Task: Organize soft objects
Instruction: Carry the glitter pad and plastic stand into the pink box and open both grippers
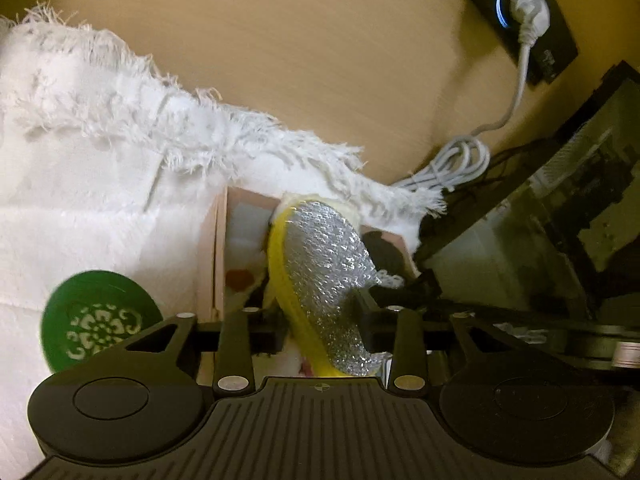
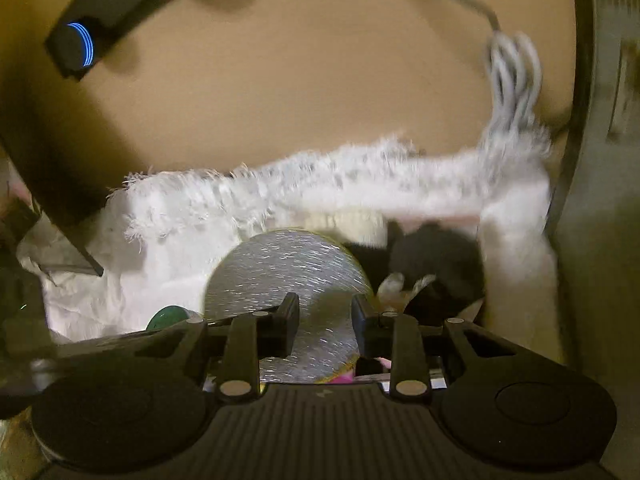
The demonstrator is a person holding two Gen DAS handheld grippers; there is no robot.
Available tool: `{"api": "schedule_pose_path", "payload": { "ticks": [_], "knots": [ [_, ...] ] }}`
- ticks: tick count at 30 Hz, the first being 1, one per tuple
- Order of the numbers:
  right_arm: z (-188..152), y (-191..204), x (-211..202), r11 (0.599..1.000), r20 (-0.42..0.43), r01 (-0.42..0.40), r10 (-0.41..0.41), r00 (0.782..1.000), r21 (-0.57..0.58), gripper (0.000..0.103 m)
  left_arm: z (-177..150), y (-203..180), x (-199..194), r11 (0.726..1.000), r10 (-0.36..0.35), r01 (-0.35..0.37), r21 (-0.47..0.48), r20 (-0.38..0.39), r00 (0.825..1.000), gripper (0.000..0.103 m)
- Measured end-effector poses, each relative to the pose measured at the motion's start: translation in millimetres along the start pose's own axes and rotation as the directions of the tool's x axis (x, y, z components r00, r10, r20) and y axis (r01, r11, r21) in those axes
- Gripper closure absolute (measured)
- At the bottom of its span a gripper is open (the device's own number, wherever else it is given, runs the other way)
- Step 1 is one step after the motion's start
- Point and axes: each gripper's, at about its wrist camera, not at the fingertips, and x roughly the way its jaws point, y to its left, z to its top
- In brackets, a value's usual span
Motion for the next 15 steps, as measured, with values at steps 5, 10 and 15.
{"api": "schedule_pose_path", "payload": {
  "ticks": [5, 10, 15],
  "knots": [
    [-6, -9, 9, 0.999, -0.022, -0.006, 0.007, 1.000, 0.041, 0.075, 1, -2, -14, 0.997, 0.032, -0.032, 0.067, 0.013, 0.999, 0.067],
    [-4, -2, 10, 0.999, -0.017, 0.033, -0.033, 0.999, 0.003, 0.075, 8, -4, -53, 0.989, 0.095, -0.113, 0.095, 0.182, 0.979, 0.072],
    [-4, 1, 4, 0.996, 0.006, 0.091, -0.091, 0.996, -0.020, 0.075, 20, -4, -47, 0.998, 0.013, -0.020, 0.067, 0.108, 0.994, 0.084]
  ]
}}
